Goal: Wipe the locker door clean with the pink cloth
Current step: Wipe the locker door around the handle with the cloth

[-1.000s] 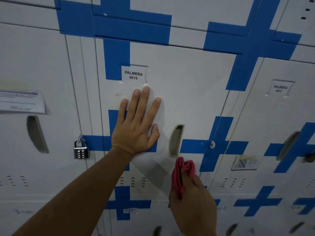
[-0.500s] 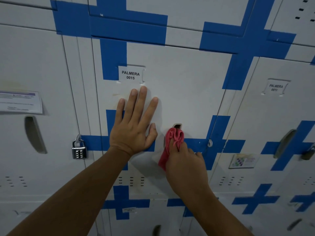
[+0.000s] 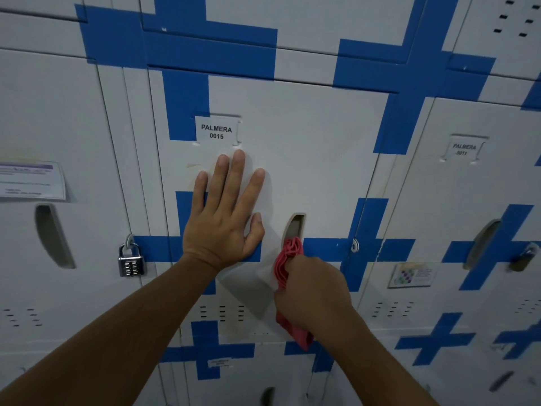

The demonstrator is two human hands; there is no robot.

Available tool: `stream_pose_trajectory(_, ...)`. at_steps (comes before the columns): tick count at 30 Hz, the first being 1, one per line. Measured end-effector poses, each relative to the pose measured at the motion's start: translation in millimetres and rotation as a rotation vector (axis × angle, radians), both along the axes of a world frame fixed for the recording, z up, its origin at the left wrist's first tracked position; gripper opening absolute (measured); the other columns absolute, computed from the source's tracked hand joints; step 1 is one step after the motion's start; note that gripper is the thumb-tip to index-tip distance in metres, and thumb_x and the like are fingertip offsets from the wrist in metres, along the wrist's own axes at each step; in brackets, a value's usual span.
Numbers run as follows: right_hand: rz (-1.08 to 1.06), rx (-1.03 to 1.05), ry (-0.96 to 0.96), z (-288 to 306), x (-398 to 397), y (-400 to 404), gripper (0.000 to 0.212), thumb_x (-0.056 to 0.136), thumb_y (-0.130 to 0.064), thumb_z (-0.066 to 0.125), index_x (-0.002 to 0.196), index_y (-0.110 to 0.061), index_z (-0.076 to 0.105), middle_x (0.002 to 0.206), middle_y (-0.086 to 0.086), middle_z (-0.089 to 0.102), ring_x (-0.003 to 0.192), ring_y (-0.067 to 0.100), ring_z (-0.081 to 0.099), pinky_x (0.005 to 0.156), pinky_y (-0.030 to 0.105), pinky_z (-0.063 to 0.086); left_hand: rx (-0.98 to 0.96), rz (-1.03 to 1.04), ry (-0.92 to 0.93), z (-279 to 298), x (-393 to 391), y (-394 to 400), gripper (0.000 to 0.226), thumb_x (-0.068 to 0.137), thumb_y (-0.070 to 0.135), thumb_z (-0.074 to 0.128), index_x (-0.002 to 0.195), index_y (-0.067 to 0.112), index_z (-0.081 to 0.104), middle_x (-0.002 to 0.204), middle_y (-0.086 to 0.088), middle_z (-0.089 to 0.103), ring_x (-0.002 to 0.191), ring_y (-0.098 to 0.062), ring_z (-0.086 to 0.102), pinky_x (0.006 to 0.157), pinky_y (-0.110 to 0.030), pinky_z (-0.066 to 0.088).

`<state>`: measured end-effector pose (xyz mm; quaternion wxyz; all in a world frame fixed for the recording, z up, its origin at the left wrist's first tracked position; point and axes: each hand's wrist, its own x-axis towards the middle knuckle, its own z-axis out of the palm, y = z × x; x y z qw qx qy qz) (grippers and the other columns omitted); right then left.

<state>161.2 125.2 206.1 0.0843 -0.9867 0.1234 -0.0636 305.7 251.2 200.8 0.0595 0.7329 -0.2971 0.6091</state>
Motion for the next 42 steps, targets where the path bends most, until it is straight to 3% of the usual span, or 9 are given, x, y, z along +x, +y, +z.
stream_pose_trajectory(8,0.038,-0.063,0.016,22.7,8.2,5.1,0.032,0.081,-0.038,0.066,0.088,-0.018,0.041,0.072,-0.004,0.043,0.073,0.014,0.051,0.067,0.028,0.044,0.002,0.006,-0.005,-0.4,0.5,0.2,0.071,0.094,0.040,0.040,0.157,0.013,0.021,0.162,-0.018,0.013,0.153,-0.033,0.004,0.124,-0.052,0.006)
stream_pose_trajectory(14,0.007,-0.041,-0.015,23.5,8.8,3.5,0.032,0.080,-0.039,0.065,0.100,-0.017,0.053,0.076,-0.005,0.049,0.077,0.015,0.056,0.072,0.029,0.051,0.001,0.008,-0.011,-1.0,1.8,-0.4,0.073,0.093,0.041,0.039,0.158,0.015,0.017,0.163,-0.016,0.011,0.153,-0.032,0.002,0.124,-0.052,0.006)
stream_pose_trajectory(18,-0.005,0.026,-0.080,3.8,-0.2,1.8,0.033,0.088,-0.042,0.059,0.110,-0.018,0.059,0.094,-0.002,0.064,0.082,0.017,0.062,0.077,0.032,0.055,0.003,0.014,-0.014,-1.8,1.4,-0.8,0.073,0.093,0.041,0.038,0.158,0.015,0.016,0.163,-0.016,0.009,0.153,-0.032,0.003,0.124,-0.052,0.007)
stream_pose_trajectory(22,0.042,0.012,-0.420,-4.4,0.9,0.2,0.022,0.095,-0.039,0.052,0.107,-0.021,0.060,0.082,-0.011,0.052,0.067,0.006,0.047,0.053,0.011,0.027,0.003,0.011,-0.002,-1.4,0.1,-1.0,0.071,0.094,0.041,0.038,0.157,0.014,0.021,0.163,-0.016,0.010,0.153,-0.032,0.004,0.124,-0.052,0.007)
stream_pose_trajectory(25,0.088,0.100,-0.461,-9.0,4.0,-4.4,0.019,0.095,-0.038,0.054,0.105,-0.023,0.060,0.082,-0.013,0.050,0.068,0.003,0.047,0.056,0.009,0.027,0.004,0.017,-0.004,-0.6,0.6,-1.3,0.072,0.094,0.041,0.039,0.158,0.014,0.020,0.162,-0.018,0.011,0.153,-0.033,0.003,0.124,-0.052,0.006)
stream_pose_trajectory(28,0.146,0.239,-0.426,-16.5,0.5,-9.5,0.014,0.092,-0.038,0.057,0.096,-0.025,0.060,0.079,-0.014,0.055,0.069,0.004,0.053,0.060,0.015,0.037,0.000,0.024,-0.011,-1.3,0.0,-0.5,0.073,0.093,0.041,0.040,0.158,0.013,0.021,0.162,-0.018,0.012,0.153,-0.033,0.004,0.124,-0.052,0.006)
stream_pose_trajectory(34,0.088,0.191,-0.233,-25.6,-3.4,-14.4,0.010,0.087,-0.033,0.059,0.095,-0.028,0.059,0.077,-0.012,0.056,0.073,0.008,0.057,0.063,0.016,0.041,0.010,0.020,0.000,-0.9,-0.1,-0.1,0.074,0.094,0.041,0.039,0.158,0.014,0.015,0.163,-0.016,0.008,0.153,-0.032,0.000,0.124,-0.053,0.005)
stream_pose_trajectory(38,0.008,0.076,-0.098,-10.4,4.8,-3.7,0.036,0.084,-0.040,0.065,0.113,-0.021,0.058,0.101,-0.001,0.064,0.092,0.017,0.061,0.087,0.033,0.053,0.006,0.020,0.001,-0.2,-0.1,-0.4,0.075,0.093,0.041,0.040,0.158,0.015,0.014,0.163,-0.016,0.009,0.153,-0.032,0.000,0.124,-0.052,0.005)
stream_pose_trajectory(42,-0.033,0.072,-0.096,-1.7,7.1,-4.2,0.024,0.084,-0.037,0.062,0.101,-0.021,0.060,0.088,-0.006,0.062,0.078,0.011,0.059,0.071,0.024,0.050,0.003,0.013,-0.008,-0.6,-0.3,-1.3,0.075,0.093,0.041,0.040,0.158,0.015,0.014,0.163,-0.017,0.011,0.153,-0.032,0.002,0.124,-0.052,0.006)
